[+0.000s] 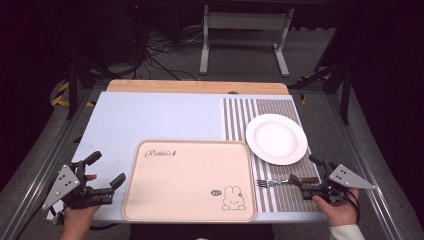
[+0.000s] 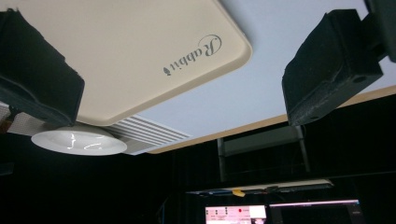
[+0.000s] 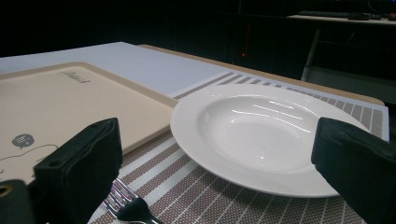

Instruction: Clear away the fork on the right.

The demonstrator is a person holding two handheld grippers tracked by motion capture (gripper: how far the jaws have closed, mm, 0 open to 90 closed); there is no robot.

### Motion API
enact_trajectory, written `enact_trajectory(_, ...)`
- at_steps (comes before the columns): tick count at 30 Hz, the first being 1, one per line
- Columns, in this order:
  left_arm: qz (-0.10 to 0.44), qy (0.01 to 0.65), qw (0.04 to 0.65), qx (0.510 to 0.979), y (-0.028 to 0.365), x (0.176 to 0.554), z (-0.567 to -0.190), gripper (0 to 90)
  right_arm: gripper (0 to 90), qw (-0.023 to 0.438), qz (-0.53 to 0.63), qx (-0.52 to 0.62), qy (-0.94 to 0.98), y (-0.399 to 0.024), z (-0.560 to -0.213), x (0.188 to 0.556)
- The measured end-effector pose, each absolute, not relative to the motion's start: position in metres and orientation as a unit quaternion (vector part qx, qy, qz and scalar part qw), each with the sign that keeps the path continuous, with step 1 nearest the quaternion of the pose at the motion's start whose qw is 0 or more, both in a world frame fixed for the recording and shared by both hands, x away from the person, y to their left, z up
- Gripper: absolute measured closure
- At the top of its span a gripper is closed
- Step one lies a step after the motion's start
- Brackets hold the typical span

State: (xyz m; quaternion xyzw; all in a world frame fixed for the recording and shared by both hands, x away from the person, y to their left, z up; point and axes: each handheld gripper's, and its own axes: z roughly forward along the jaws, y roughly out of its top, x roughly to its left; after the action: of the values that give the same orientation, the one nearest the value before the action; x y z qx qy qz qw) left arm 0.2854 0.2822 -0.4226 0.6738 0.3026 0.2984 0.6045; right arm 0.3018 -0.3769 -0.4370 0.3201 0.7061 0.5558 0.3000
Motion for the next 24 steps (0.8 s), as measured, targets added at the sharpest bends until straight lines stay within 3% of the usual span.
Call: enact_trajectory(24,0.302,0.303,0.602,0.674,0.282,0.284,-0.421,0.0,3.1,0.272,0.553,0.310,0.724,-0.367,-0.421,0.319)
